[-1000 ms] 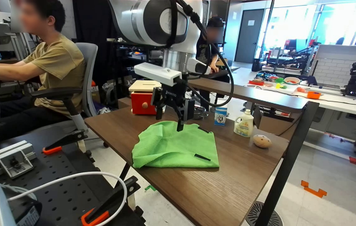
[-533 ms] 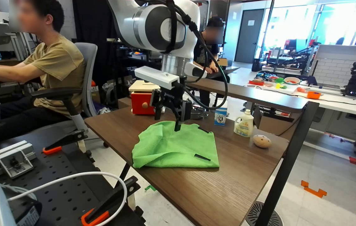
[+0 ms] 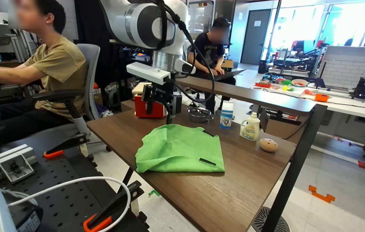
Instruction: Unfold the cloth
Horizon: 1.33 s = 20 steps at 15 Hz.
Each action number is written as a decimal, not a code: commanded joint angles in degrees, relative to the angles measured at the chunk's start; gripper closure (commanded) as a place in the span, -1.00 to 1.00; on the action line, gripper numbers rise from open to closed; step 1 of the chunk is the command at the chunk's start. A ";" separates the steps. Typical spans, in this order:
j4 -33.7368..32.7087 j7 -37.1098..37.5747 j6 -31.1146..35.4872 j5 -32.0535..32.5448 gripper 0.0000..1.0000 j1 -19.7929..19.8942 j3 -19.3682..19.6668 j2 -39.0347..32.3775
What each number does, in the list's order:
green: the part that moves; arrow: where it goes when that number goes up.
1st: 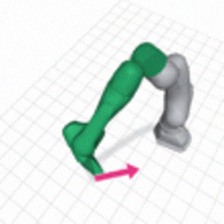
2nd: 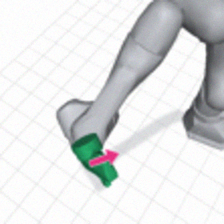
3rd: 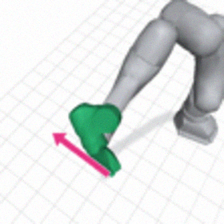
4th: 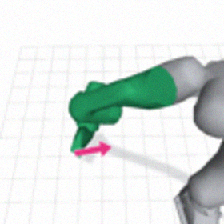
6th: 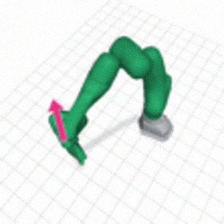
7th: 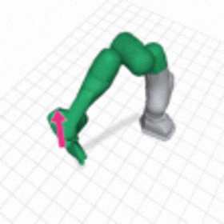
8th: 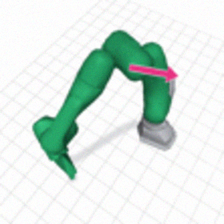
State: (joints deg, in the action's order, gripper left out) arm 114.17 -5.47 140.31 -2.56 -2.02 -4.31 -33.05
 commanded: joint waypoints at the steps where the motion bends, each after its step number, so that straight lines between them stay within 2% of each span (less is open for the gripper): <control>1: 0.98 0.73 -0.85 1.00 -1.00 -1.30 -0.19 0.89; 3: 1.28 1.10 -0.79 1.34 -0.84 -1.97 0.06 0.66; 7: 1.83 1.72 -0.79 1.80 -0.68 -2.55 0.54 -0.02; 9: 2.00 1.91 -0.78 1.89 -0.47 -2.53 0.69 -0.42; 10: 2.03 2.09 -0.77 2.01 -0.46 -2.56 0.82 -0.62; 14: 2.06 2.78 -0.80 2.56 -0.02 -2.55 1.24 -1.08; 16: 2.12 3.08 -0.79 2.71 0.03 -2.57 1.50 -1.25; 17: 2.12 3.21 -0.76 2.77 0.17 -2.56 1.62 -1.35; 18: 2.11 3.28 -0.77 2.82 0.11 -2.56 1.70 -1.43; 20: 2.06 3.34 -0.74 2.88 0.22 -2.55 1.86 -1.65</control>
State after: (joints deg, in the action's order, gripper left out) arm 116.83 -3.80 140.31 -1.25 -3.94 -3.19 -34.19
